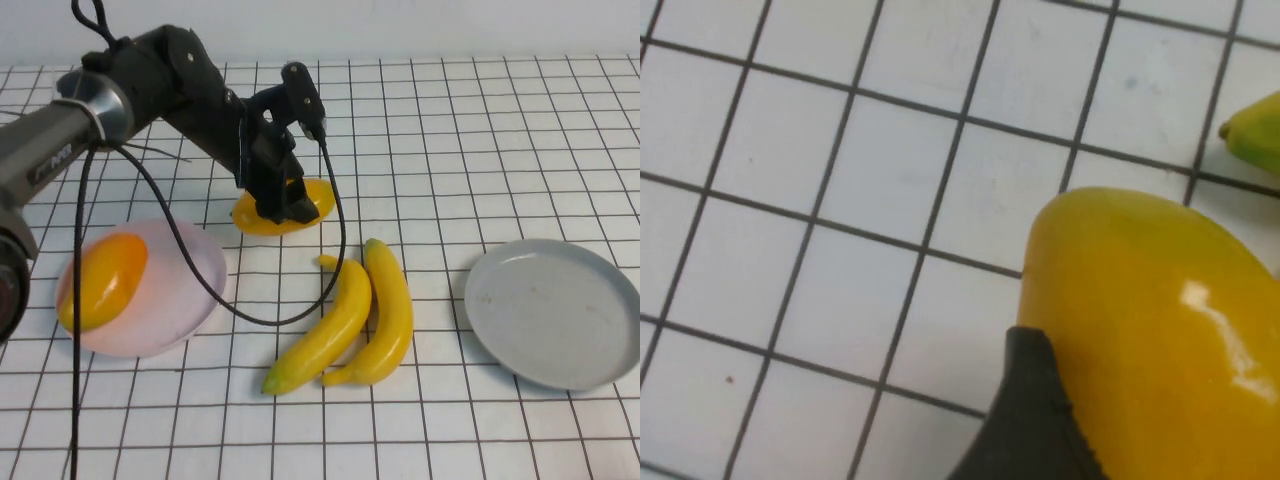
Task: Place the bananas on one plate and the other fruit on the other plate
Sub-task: Put one type of fruit in the left plate
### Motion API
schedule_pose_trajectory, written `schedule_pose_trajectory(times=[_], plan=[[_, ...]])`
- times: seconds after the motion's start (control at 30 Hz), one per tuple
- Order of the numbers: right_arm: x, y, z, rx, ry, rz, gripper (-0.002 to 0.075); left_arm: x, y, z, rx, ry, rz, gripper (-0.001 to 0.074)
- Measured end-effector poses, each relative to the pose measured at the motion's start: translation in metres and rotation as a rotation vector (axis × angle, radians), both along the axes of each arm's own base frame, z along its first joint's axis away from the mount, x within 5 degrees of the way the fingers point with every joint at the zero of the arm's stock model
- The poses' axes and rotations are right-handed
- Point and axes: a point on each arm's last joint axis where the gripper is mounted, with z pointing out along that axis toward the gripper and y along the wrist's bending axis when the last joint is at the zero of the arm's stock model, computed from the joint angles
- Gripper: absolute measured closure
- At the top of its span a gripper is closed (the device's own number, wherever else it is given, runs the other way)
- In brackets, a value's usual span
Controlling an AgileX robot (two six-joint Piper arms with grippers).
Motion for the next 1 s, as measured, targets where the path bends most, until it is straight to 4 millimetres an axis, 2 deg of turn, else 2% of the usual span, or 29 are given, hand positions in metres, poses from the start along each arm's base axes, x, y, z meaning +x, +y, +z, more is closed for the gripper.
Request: schedule_pose_trajectory(times=[0.1,0.23,0.3,0.37,0.5,0.63,0.77,0.87,1.0], plan=[[0.000,0.000,0.000,0.000,0.000,0.000,0.0741,-0.006,0.005,0.029,0.028,0.059,0.050,0.0272],[0.000,0.000,0.000,0.000,0.000,0.000,0.0741,-0.018,0.024,0.070,0.099,0.119,0.319,0.0272],[0.000,0.000,0.000,0.000,0.000,0.000,0.0741,-0.024,0.035,0.084,0.136,0.104,0.442,0.0272],[0.000,0.000,0.000,0.000,0.000,0.000,0.0741,-0.031,0.047,0.088,0.177,0.102,0.531,0.0272],[0.000,0.000,0.000,0.000,0.000,0.000,0.0741,-0.050,0.065,0.073,0.233,0.185,0.626,0.0272],[0.000,0.000,0.000,0.000,0.000,0.000,0.0741,-0.065,0.081,0.038,0.271,0.308,0.724,0.0272],[0.000,0.000,0.000,0.000,0.000,0.000,0.0741,-0.068,0.093,0.003,0.248,0.389,0.809,0.0272],[0.000,0.000,0.000,0.000,0.000,0.000,0.0741,-0.068,0.096,-0.005,0.222,0.419,0.856,0.0272],[0.000,0.000,0.000,0.000,0.000,0.000,0.0741,-0.067,0.094,-0.005,0.194,0.430,0.865,0.0272]])
